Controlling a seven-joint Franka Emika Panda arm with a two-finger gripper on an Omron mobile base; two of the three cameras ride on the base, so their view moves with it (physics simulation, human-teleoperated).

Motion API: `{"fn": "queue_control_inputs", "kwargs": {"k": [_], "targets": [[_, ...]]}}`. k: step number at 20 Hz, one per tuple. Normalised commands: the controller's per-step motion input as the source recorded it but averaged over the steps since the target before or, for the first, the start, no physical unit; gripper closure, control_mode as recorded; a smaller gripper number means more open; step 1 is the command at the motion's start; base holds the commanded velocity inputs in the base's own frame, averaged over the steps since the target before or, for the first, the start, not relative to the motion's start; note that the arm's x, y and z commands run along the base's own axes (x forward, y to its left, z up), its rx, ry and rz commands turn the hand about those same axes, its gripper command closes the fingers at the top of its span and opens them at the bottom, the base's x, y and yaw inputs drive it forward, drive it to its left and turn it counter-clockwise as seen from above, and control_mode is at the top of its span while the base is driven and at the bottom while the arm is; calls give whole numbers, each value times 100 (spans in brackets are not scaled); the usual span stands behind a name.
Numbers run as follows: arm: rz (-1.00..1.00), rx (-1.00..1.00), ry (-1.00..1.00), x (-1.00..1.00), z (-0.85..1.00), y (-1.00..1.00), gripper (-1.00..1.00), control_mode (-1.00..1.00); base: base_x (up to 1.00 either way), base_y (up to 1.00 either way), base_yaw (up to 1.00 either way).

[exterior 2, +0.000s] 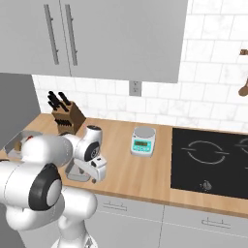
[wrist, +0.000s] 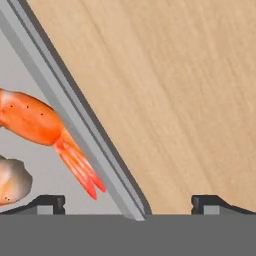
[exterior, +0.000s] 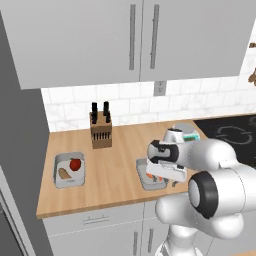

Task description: Take the meat container that has the shrimp and place it on the second highest rack of the freezer. Then take the vegetable container that has the bell pepper and sweet potato and place it on the highest rack of the freezer.

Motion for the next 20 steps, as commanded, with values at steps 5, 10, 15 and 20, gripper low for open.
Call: {"fn": "queue_control_inputs", "kwargs": {"k": [5, 10, 15, 20], "targets": [[0, 0, 3, 0, -15, 0, -100, -100, 0, 0, 0], [0, 0, 0, 0, 0, 0, -100, -100, 0, 0, 0], [0, 0, 0, 0, 0, 0, 100, -100, 0, 0, 0], [0, 0, 0, 0, 0, 0, 100, -100, 0, 0, 0]]}}
